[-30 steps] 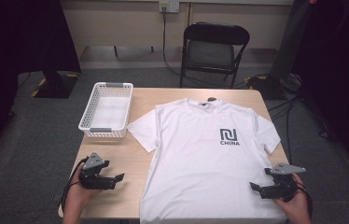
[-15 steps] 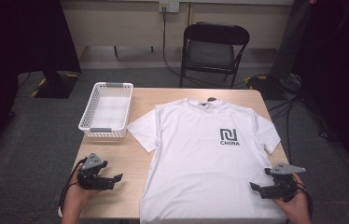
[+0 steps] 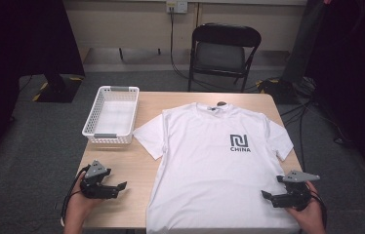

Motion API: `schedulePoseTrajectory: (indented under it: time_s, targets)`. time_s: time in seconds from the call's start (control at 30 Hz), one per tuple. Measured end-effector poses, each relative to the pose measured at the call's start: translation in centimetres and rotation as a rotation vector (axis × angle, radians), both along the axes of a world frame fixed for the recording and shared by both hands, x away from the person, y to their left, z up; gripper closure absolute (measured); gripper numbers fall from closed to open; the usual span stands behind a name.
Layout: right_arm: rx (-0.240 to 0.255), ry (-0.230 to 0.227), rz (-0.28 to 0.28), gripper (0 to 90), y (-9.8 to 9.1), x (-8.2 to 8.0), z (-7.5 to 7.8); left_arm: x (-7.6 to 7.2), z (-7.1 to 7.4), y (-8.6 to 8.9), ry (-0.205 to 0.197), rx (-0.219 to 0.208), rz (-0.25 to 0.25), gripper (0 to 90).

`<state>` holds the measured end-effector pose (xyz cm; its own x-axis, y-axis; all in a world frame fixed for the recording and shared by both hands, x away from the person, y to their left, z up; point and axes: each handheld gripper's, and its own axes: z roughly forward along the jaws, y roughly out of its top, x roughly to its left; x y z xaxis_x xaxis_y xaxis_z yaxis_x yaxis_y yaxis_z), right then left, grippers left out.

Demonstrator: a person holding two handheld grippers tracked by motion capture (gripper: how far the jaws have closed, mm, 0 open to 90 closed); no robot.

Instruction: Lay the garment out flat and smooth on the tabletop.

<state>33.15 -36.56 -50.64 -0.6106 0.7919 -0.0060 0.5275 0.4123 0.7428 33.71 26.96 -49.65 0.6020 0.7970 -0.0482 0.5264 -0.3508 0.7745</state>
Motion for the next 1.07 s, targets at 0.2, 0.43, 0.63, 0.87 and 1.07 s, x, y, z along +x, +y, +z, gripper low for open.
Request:
schedulePoseTrajectory:
  time_s: [0.2,0.43,0.63,0.87,1.07]
  targets:
    - [0.0,0.0,0.0,7.4,0.0,0.0,0.0,0.02,-0.14,0.03,0.001,0.003,0.003,14.1]
    - [0.0,0.0,0.0,7.4,0.0,0.0,0.0,0.0,-0.19,0.05,-0.005,0.021,0.002,14.0]
    - [0.0,0.0,0.0,7.4,0.0,-0.01,0.0,0.0,-0.46,0.16,0.0,0.033,0.002,14.0]
    - [0.0,0.0,0.0,7.4,0.0,0.0,0.0,0.02,-0.6,0.16,-0.003,0.055,0.001,13.9]
    - [0.0,0.0,0.0,7.4,0.0,0.0,0.0,0.04,-0.62,0.1,-0.005,0.089,-0.013,13.4]
